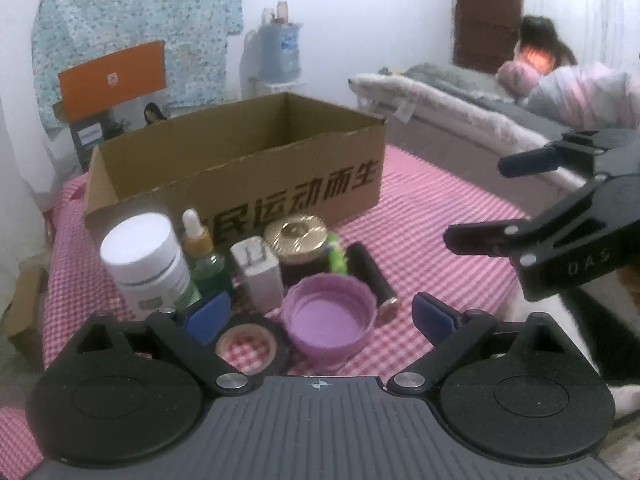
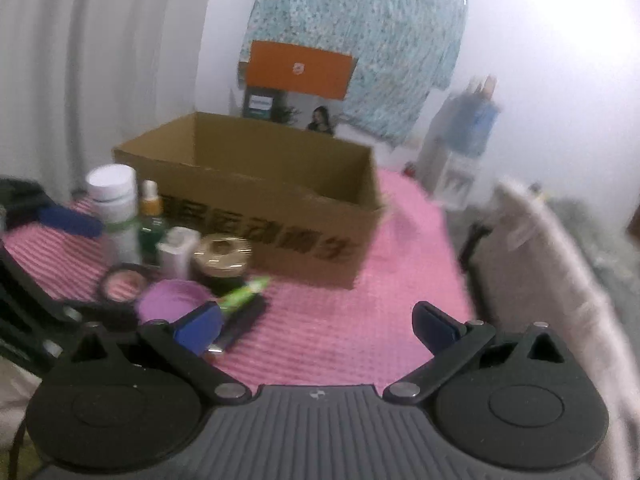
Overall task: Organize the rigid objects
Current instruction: 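Move the right gripper back to the objects on the table, then grasp the black tape roll with the right gripper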
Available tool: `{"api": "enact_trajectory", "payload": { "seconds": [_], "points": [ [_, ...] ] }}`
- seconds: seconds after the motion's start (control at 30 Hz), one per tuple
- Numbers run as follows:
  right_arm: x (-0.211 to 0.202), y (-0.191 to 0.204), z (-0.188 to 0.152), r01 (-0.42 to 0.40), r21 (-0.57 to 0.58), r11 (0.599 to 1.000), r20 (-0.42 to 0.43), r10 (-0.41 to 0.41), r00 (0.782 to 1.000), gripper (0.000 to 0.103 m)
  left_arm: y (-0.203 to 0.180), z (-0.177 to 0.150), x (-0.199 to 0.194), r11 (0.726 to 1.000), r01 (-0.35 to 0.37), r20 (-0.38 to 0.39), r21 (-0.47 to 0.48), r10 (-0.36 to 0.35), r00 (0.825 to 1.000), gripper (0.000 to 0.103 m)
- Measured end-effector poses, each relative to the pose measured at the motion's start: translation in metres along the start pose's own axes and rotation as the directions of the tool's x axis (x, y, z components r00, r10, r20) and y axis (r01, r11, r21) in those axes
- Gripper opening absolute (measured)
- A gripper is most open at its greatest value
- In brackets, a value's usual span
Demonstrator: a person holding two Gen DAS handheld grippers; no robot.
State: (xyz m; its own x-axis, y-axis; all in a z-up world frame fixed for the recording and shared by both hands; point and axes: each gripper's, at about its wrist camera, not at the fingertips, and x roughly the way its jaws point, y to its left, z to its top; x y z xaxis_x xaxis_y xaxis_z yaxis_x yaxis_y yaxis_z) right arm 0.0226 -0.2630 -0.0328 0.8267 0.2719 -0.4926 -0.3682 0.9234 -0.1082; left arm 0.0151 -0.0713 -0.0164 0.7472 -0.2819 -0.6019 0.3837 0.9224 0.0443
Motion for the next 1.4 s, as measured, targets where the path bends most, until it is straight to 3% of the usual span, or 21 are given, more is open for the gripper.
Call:
{"api": "enact_trajectory", "payload": {
  "seconds": [0.13, 0.37, 0.57, 0.8, 1.0, 1.4],
  "points": [
    [0.003, 0.005, 0.002, -0.098, 0.115, 0.989, 0.008, 0.098, 0.995, 0.096, 0.005, -0.007, 0.000, 1.000, -0.007, -0.022, -0.002, 0.007, 1.000, 0.097],
    [0.032, 0.010, 0.006, -0.282, 0.312, 0.907, -0.036, 0.308, 0.951, 0.066, 0.023, -0.020, 0.004, 0.998, -0.067, -0.074, -0.020, 0.065, 0.995, 0.092],
    [0.048, 0.032, 0.015, -0.377, 0.324, 0.868, -0.049, 0.414, 0.909, 0.055, 0.042, -0.024, 0.010, 0.996, -0.069, -0.106, -0.063, 0.062, 0.992, 0.080],
    [0.066, 0.059, 0.029, -0.439, 0.255, 0.862, -0.098, 0.475, 0.875, 0.025, 0.050, -0.026, 0.022, 0.996, -0.051, -0.139, -0.075, 0.041, 0.989, 0.071],
    [0.068, 0.060, 0.029, -0.412, 0.231, 0.881, -0.126, 0.447, 0.885, 0.024, 0.051, -0.027, 0.028, 0.996, -0.057, -0.152, -0.071, 0.045, 0.987, 0.066],
    [0.065, 0.046, 0.015, -0.404, 0.319, 0.857, -0.141, 0.465, 0.874, 0.024, 0.048, -0.029, 0.040, 0.995, -0.058, -0.171, -0.084, 0.043, 0.984, 0.064]
  ]
}}
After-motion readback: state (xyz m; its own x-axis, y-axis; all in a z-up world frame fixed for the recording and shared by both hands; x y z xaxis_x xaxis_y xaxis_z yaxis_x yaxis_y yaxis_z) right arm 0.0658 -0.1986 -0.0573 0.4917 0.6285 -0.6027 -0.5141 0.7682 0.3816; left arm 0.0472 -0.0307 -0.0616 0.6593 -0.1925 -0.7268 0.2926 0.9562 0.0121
